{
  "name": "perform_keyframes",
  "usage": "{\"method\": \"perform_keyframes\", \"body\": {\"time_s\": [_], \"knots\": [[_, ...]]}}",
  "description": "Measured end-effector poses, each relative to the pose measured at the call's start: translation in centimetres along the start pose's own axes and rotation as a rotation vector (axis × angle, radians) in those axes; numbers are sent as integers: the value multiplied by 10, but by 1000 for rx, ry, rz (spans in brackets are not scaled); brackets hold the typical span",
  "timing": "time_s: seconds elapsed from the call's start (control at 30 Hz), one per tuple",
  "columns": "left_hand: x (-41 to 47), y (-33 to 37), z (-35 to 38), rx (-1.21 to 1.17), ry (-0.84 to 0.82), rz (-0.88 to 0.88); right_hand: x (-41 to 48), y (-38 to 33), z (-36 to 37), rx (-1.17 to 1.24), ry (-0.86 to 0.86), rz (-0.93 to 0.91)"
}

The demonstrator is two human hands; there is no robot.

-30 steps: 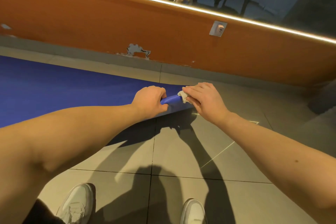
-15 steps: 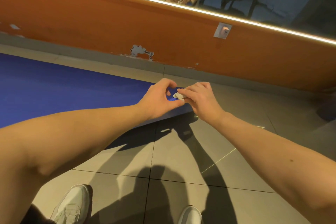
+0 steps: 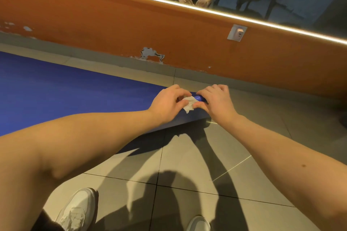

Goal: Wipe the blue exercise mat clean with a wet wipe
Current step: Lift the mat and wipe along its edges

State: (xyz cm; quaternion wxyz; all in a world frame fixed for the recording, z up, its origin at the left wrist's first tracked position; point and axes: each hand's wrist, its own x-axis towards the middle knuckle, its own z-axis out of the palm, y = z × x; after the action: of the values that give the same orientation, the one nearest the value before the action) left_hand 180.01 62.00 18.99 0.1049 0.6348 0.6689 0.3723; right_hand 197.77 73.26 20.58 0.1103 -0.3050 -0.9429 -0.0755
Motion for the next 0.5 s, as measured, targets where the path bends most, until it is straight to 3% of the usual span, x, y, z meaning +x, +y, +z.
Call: {"method": "perform_keyframes", "body": {"time_s": [0.17, 0.5], "knots": [[-11, -8, 5, 140, -69, -12, 5, -5, 0, 138, -248, -66], [-10, -10, 3, 195, 4, -134, 0, -4, -7, 177, -287, -61]]}}
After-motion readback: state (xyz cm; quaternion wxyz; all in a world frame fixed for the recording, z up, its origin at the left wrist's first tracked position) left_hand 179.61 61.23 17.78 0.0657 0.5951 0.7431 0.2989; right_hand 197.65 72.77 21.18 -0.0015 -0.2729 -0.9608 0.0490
